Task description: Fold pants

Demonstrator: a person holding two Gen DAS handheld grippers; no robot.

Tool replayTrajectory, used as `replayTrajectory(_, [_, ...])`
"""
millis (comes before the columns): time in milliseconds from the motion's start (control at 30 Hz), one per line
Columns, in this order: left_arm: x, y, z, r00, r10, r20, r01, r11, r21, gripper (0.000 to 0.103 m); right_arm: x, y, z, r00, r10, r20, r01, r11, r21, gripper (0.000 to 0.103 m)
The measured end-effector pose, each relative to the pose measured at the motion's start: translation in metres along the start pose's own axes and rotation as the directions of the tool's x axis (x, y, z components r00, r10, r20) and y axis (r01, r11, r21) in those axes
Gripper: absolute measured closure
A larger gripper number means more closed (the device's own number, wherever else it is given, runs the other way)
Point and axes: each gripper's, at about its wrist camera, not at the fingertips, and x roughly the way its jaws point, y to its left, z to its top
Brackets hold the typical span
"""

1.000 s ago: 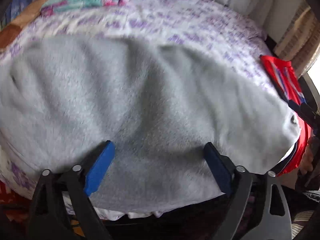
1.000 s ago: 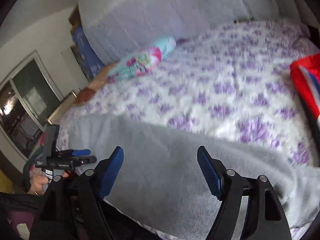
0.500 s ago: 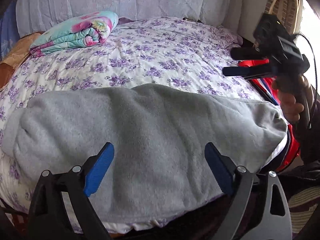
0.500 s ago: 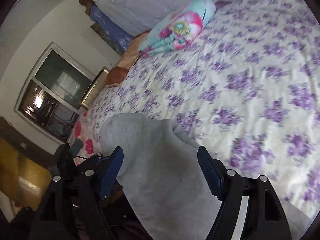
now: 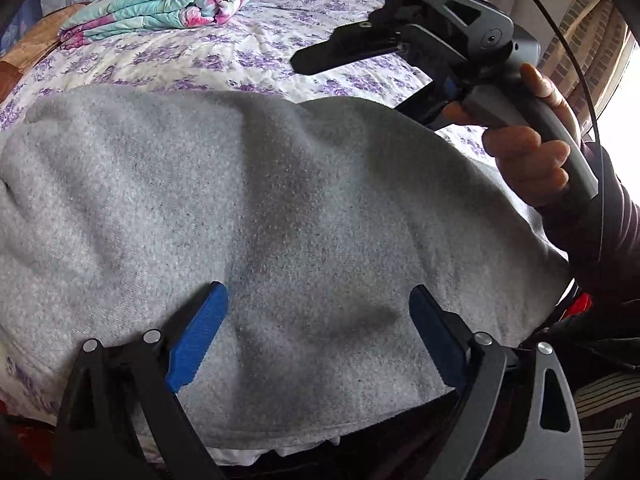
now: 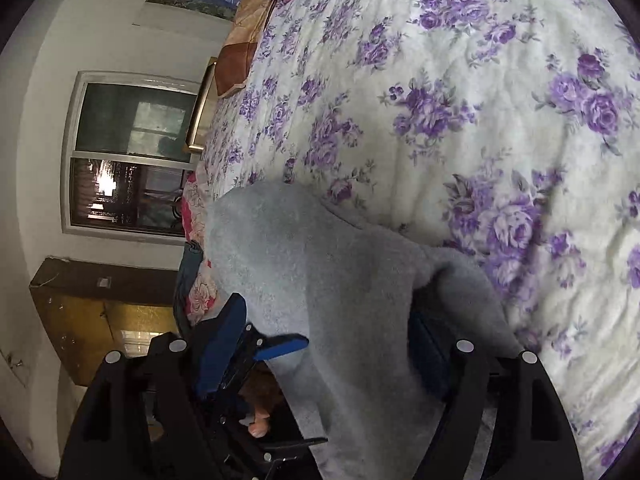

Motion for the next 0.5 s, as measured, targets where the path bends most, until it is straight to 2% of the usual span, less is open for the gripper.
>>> replayTrajectory(67, [0.001,0.000,0.001,1.000,0.000,0.000,0.000,1.000,0.001,0.014,-0.004,-0.003,0.008,0.994,-0.033,0.103,0.034,0.999,-0.010,0.031])
replayTrajectory(100, [0.000,0.001,0.002,1.000,-0.005,0.000,0.005,1.000,-0.002,0.014,-0.010,-0.005,0.008,0.988,-0.026,0.152,0.028,1.000,-0.011,0.042])
replayTrajectory(167, [0.000,0.002,0.002,1.000,-0.013,0.001,0.013,1.000,-0.004,0.014,-0.016,-0.012,0.006,0.980,0.037,0.196,-0.039,0.999,0.003,0.051])
replayTrajectory(200, [-0.001,0.002,0.002,1.000,-0.015,0.001,0.015,1.000,-0.003,0.014,-0.020,-0.015,0.004,0.974,0.060,0.217,-0.063,0.998,0.008,0.061])
replayTrajectory(233, [-0.001,0.002,0.001,1.000,-0.015,0.001,0.015,1.000,0.000,0.014,-0.026,-0.017,0.001,0.968,0.071,0.241,-0.074,0.997,0.006,0.068])
replayTrajectory(300, [0.000,0.002,0.001,1.000,-0.013,0.002,0.013,1.000,0.005,0.014,-0.033,-0.021,-0.003,0.961,0.058,0.272,-0.064,0.998,0.013,0.075])
replayTrajectory(367, [0.001,0.002,0.001,1.000,-0.008,0.001,0.008,1.000,0.010,0.014,-0.044,-0.026,-0.005,0.951,-0.011,0.310,0.001,0.999,0.033,0.076])
replayTrajectory(400, [0.001,0.002,0.001,1.000,-0.005,-0.002,0.005,1.000,0.010,0.014,-0.055,-0.026,-0.007,0.931,-0.076,0.358,0.068,0.997,0.037,0.075])
replayTrajectory(433, [0.000,0.002,0.001,1.000,-0.005,-0.003,0.005,1.000,0.008,0.014,-0.070,-0.024,-0.006,0.900,-0.148,0.411,0.137,0.989,0.057,0.075])
replayTrajectory(467, [-0.002,0.002,0.001,1.000,-0.005,-0.003,0.005,1.000,0.005,0.014,-0.084,-0.023,-0.011,0.882,-0.156,0.445,0.136,0.988,0.077,0.075])
replayTrajectory(500, [-0.006,0.001,0.000,1.000,0.000,0.003,0.000,1.000,0.007,0.014,-0.094,-0.018,-0.018,0.881,-0.125,0.456,0.105,0.992,0.070,0.075])
